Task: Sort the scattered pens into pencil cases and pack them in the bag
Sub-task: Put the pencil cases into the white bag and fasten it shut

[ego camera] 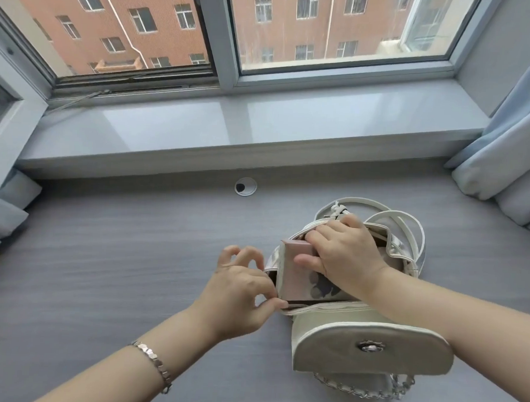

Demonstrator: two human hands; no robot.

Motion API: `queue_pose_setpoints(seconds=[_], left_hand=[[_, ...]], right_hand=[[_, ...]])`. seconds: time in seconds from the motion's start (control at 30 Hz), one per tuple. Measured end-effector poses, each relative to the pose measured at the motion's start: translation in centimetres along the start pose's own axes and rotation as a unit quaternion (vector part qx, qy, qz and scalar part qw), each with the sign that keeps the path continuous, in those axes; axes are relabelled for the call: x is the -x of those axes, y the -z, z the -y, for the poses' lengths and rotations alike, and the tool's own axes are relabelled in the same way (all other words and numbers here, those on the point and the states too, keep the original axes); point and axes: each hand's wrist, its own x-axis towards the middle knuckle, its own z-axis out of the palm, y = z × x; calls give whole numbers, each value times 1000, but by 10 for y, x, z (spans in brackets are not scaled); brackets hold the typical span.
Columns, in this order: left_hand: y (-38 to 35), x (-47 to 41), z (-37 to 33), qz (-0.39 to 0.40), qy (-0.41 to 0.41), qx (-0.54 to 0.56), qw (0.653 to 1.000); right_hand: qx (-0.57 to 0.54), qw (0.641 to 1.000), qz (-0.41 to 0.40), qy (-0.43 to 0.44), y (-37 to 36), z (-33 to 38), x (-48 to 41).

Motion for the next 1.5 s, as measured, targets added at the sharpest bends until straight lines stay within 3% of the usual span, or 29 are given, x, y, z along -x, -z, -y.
queue_pose_setpoints(seconds=[0.17, 0.43, 0.53, 0.6, 0.67, 0.77, 0.93, 1.1, 1.3, 1.4, 1.5], left_hand=[[2, -11, -9, 10, 26, -15, 1000], [3, -20, -17, 80, 5, -99, 992], [6, -15, -6, 59, 24, 41, 997], [16, -18, 1, 47, 104, 163, 980], [19, -22, 5, 59, 150, 213, 964], [13, -32, 3, 96, 121, 147, 977], [4, -44, 1, 47, 125, 77, 988], [1, -38, -4, -50, 303, 192, 932], [-7, -35, -8, -73, 237, 86, 965], [-2, -54, -6, 1, 257, 55, 965], [-2, -65, 3, 45, 212, 49, 975]], right_hand=[[26, 998, 45, -27, 1, 7, -2], [-49, 973, 210, -82, 15, 19, 18], [-84, 959, 248, -105, 23, 20, 14], [-137, 939, 288, -131, 29, 18, 12], [-159, 932, 294, -142, 33, 17, 11], [-151, 930, 301, -146, 35, 21, 10], [-135, 926, 305, -176, 32, 17, 7], [-95, 920, 337, -178, 32, 18, 5], [-38, 904, 394, -162, 21, 22, -3], [-56, 906, 379, -178, 19, 20, -6], [-50, 909, 352, -217, 19, 24, -7]])
